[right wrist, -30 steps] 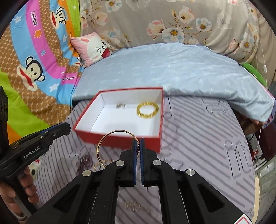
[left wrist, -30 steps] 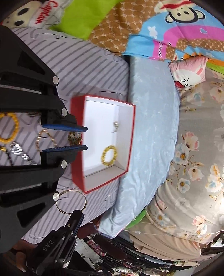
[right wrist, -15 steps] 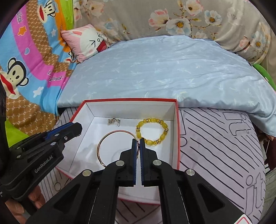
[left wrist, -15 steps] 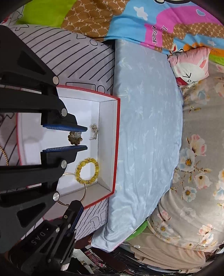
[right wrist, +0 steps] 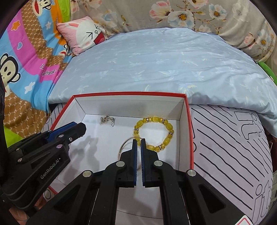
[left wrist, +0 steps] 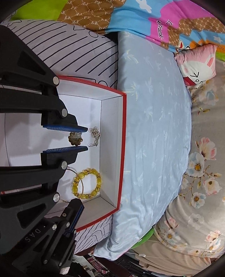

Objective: Organize jewelry
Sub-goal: 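Carry the brown charm and gold bangle into the red box and open both tools, then withdraw both tools from the box back over the remaining jewelry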

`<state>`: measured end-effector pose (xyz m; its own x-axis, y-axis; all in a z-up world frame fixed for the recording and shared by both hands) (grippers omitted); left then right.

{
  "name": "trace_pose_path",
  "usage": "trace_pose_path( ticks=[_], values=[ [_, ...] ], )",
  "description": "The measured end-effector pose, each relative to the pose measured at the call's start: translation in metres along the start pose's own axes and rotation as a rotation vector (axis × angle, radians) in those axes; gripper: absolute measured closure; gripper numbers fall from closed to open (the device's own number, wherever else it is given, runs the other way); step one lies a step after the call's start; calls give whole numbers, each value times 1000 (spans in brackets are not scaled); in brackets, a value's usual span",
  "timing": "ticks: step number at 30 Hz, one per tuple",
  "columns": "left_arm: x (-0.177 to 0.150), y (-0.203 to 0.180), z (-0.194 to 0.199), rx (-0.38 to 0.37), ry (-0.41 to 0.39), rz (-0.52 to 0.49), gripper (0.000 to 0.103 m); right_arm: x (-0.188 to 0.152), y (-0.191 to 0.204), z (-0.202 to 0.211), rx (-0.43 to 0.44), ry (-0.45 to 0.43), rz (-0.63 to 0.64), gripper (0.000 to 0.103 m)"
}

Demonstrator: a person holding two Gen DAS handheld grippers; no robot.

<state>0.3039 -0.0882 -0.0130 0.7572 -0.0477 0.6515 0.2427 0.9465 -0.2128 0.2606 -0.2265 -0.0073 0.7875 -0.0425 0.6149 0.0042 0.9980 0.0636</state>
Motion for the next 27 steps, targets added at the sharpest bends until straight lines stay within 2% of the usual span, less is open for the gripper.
trace_pose_path(
  ticks=[3, 5, 6, 7, 16, 27],
  values=[
    [-1, -1, 1, 9, -15, -6, 86, 1, -2, 2, -3, -6, -10, 93],
    [0, -2, 7, 16, -33, -8, 73, 1, -4, 10, -10, -25, -14, 85],
    [1, -1, 12, 21, -51, 0, 57, 1, -5, 15, -14, -37, -15, 80],
    [3, 0, 17, 23, -68, 6, 52, 0, -5, 21, -19, -49, -17, 79],
    [1, 12, 54, 41, -101, 35, 52, -20, -7, 64, -18, -71, -17, 79],
    [-49, 33, 109, 59, -98, 61, 52, -82, -2, 109, -30, -47, -19, 79]
  ],
)
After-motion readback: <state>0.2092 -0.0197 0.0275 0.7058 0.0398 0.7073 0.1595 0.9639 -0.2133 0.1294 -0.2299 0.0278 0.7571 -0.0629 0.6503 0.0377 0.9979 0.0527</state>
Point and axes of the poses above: each gripper's, at about its wrist camera, not at the fingertips, and z roughly against the way its jaws point, y to its left, x to its top, the point moved 1 cm from there along -z, roughly the way its jaws point, and after that the axes turned 5 degrees about z, right-handed, at the moved point
